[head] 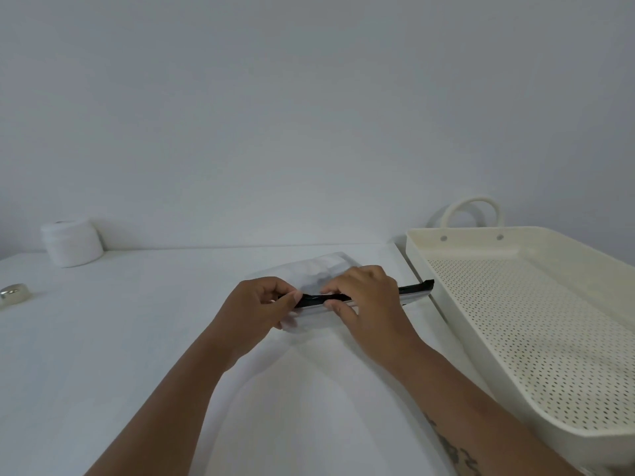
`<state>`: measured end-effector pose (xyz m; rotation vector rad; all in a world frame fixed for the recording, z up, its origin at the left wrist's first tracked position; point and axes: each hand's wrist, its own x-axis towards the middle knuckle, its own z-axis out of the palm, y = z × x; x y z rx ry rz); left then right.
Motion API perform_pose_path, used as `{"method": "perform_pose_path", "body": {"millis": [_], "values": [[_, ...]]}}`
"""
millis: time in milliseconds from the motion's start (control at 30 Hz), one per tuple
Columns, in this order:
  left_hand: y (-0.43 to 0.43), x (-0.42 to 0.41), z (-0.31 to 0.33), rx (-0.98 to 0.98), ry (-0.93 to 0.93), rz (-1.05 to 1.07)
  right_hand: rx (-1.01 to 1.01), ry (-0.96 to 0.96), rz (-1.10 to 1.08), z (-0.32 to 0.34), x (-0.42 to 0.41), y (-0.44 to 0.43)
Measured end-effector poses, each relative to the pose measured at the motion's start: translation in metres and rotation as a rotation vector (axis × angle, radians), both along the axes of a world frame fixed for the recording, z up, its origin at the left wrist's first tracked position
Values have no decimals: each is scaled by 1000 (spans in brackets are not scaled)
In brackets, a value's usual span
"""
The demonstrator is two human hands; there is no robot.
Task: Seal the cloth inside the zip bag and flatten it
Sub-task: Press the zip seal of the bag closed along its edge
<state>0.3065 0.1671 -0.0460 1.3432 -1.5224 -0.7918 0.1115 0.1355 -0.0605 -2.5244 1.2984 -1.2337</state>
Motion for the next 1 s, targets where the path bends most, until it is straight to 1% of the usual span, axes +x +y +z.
{"method": "perform_pose_path", "body": {"millis": [100, 200, 267, 500, 667, 1000], "values": [[0, -1, 0, 65, -8, -55, -8, 70, 77, 1, 10, 5], [0, 0, 0, 92, 18, -65, -57, 30, 110, 1, 14, 7], [0, 0, 0, 96, 33, -68, -59, 34, 111, 1, 15, 8], [2, -1, -1, 103, -2, -113, 34, 126, 62, -2, 14, 5], [-1, -2, -2, 66, 31, -23, 8, 169, 66, -4, 16, 6], [-2, -9, -4, 21, -26, 105, 35, 185, 84, -9, 17, 3]]}}
